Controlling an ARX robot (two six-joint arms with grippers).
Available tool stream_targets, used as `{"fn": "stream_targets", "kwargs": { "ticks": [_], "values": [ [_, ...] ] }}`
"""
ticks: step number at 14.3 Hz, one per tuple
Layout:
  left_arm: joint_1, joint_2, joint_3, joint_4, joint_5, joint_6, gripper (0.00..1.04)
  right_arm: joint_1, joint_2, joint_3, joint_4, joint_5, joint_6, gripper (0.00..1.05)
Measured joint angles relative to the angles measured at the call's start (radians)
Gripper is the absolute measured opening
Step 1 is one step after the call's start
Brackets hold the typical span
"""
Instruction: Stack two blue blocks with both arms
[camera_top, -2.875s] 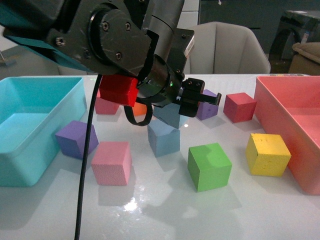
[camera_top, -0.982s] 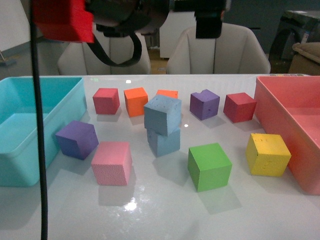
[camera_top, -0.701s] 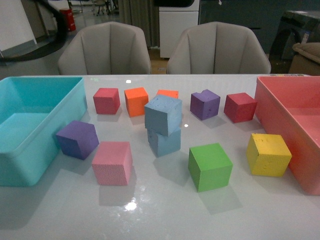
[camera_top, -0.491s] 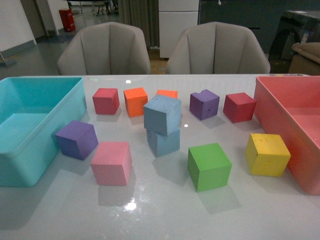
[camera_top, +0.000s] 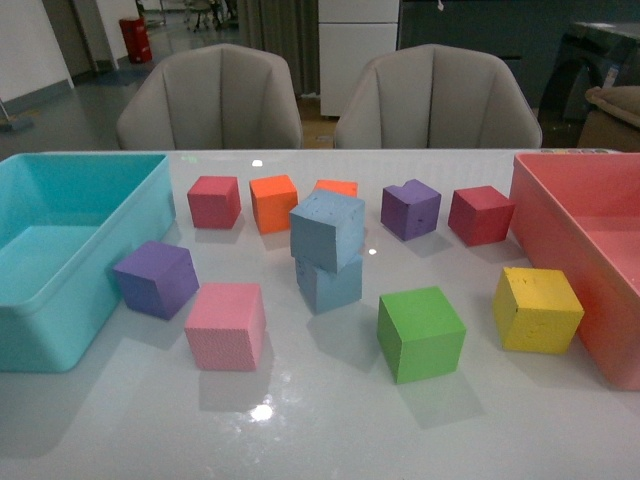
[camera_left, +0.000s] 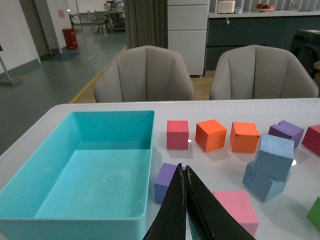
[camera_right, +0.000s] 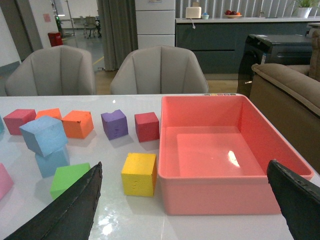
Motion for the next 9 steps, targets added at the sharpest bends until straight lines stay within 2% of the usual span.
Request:
{"fn": "stream_targets", "kwargs": {
  "ticks": [5,6,7,9],
  "values": [
    [0.107,-0.175,-0.100,-0.079,0.111,0.000,0.02,0.000,0.000,0.000,0.000,0.000,0.000,0.98],
    [0.175,-0.209,-0.111,-0.103,0.192,0.000,0.02,0.000,0.000,0.000,0.000,0.000,0.000,0.98],
    [0.218,-0.238,-0.121,-0.121,0.205,-0.001,0.02,0.000,0.000,0.000,0.000,0.000,0.000,0.98],
    [0.209,-0.294,-0.135,-0.163,0.220,-0.001,0.02,0.000,0.000,0.000,0.000,0.000,-0.001,0.98]
  ]
}}
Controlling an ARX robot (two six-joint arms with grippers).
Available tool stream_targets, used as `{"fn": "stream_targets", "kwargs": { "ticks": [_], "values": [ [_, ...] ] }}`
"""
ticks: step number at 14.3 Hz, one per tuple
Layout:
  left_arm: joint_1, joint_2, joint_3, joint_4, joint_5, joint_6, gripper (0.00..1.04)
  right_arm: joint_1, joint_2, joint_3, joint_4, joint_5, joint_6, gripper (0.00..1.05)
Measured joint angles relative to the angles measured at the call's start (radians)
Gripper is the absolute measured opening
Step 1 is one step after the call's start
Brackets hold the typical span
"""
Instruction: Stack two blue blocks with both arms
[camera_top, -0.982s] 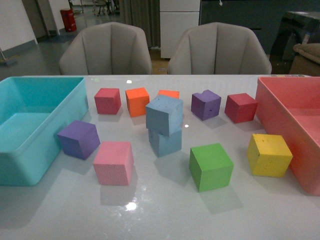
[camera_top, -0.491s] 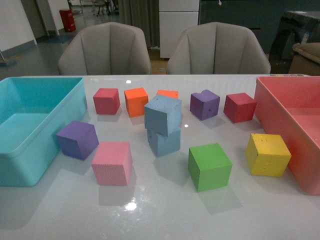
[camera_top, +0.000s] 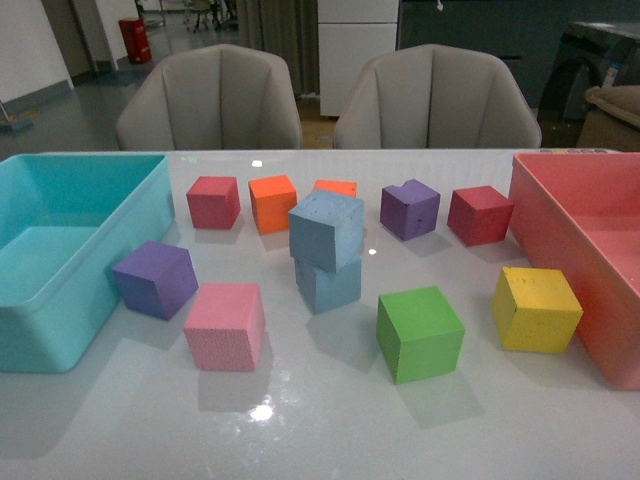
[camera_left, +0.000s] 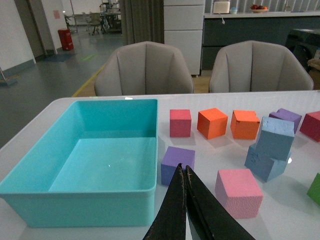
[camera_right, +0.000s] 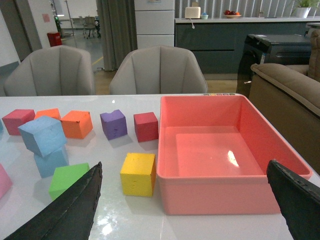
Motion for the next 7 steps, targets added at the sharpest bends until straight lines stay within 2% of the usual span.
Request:
{"fn": "stream_targets", "kwargs": {
  "ticks": [2,7],
  "values": [
    [0.002,-0.047,-0.035,0.014,0.000,0.000,0.02,0.000,0.000,0.000,0.000,0.000,0.000,0.98],
    [0.002,-0.164,-0.035,-0.114,0.000,0.000,0.02,0.000,0.000,0.000,0.000,0.000,0.000,0.98]
  ]
}}
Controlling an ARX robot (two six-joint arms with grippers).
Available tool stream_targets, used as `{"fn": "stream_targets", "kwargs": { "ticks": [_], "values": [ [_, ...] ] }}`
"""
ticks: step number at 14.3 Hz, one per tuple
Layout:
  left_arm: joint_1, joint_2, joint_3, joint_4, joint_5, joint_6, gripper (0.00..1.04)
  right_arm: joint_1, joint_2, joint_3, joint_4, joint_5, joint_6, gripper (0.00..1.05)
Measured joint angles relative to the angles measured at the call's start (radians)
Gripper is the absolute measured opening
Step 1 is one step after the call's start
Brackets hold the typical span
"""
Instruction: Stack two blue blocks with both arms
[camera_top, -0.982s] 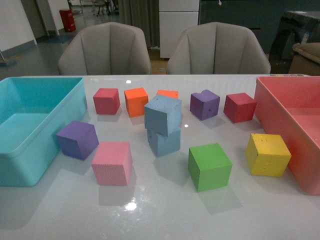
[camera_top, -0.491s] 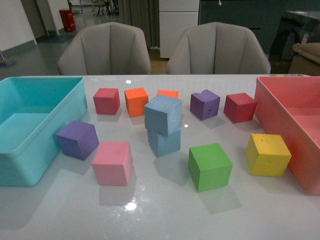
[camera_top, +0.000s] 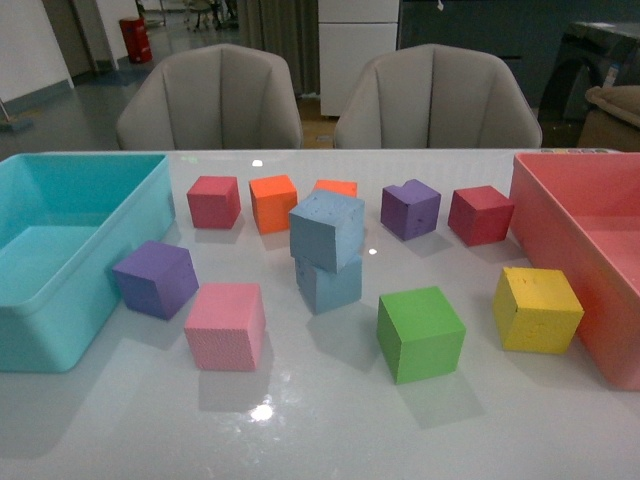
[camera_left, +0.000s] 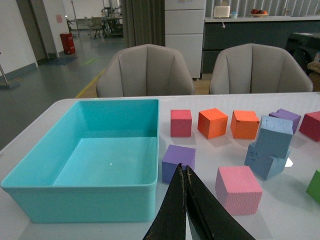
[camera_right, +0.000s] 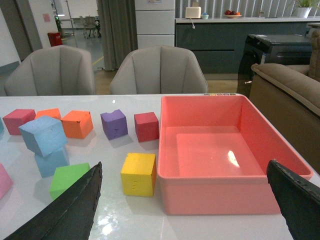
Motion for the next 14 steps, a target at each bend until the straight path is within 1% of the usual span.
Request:
{"fn": "stream_targets", "kwargs": {
  "ticks": [2,4,9,10,12,13,14],
  "values": [
    [0.000,-0.035,0.000,-0.032,0.000,0.000,0.02,0.000,0.000,0.000,0.000,0.000,0.000,0.98],
    [0.000,-0.190,0.001,-0.220,0.000,0.000,0.02,0.000,0.000,0.000,0.000,0.000,0.000,0.98],
    [0.000,-0.200,0.001,-0.211,0.000,0.000,0.02,0.000,0.000,0.000,0.000,0.000,-0.001,0.98],
    [0.000,-0.200,0.001,-0.211,0.000,0.000,0.16,0.000,0.000,0.000,0.000,0.000,-0.001,0.98],
    [0.000,-0.200,0.001,-0.211,0.000,0.000,0.38,0.000,0.000,0.000,0.000,0.000,-0.001,0.98],
    [0.000,-0.200,0.001,-0.211,0.000,0.000,0.50,0.000,0.000,0.000,0.000,0.000,-0.001,0.98],
    [0.000,-0.200,0.001,-0.211,0.000,0.000,0.57,0.000,0.000,0.000,0.000,0.000,-0.001,0.98]
  ]
}}
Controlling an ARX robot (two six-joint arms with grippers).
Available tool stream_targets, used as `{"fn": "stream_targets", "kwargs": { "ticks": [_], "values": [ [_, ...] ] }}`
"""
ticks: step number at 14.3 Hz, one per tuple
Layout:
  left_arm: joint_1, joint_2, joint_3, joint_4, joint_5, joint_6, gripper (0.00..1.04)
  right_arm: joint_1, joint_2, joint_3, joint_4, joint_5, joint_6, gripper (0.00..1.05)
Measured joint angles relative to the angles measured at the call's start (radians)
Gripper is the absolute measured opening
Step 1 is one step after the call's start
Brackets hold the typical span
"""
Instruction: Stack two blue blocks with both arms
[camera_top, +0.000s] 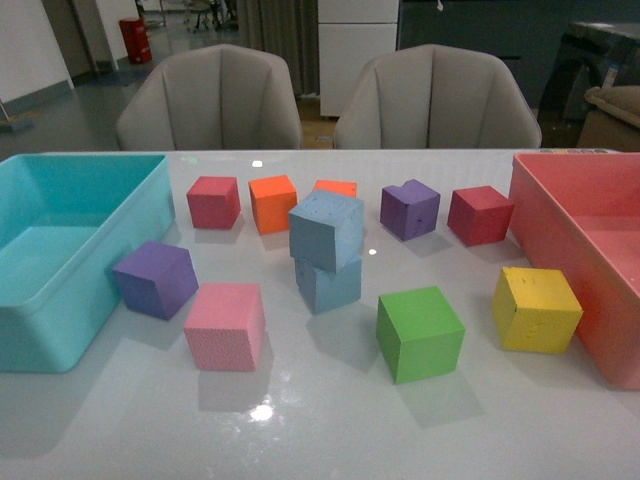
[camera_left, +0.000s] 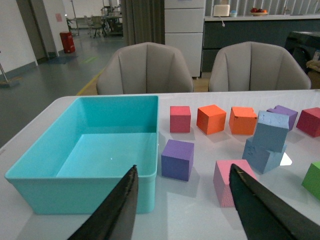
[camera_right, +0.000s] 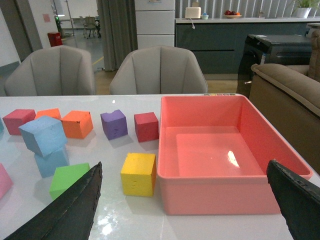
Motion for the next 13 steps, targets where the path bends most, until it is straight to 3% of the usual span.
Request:
{"fn": "stream_targets", "kwargs": {
  "ticks": [4,13],
  "values": [
    [0.000,0.000,0.000,0.000,0.000,0.000,1.00,0.000,0.000,0.000,0.000,0.000,0.000,0.98],
    [0.000,0.000,0.000,0.000,0.000,0.000,0.98,0.000,0.000,0.000,0.000,0.000,0.000,0.98]
  ]
}}
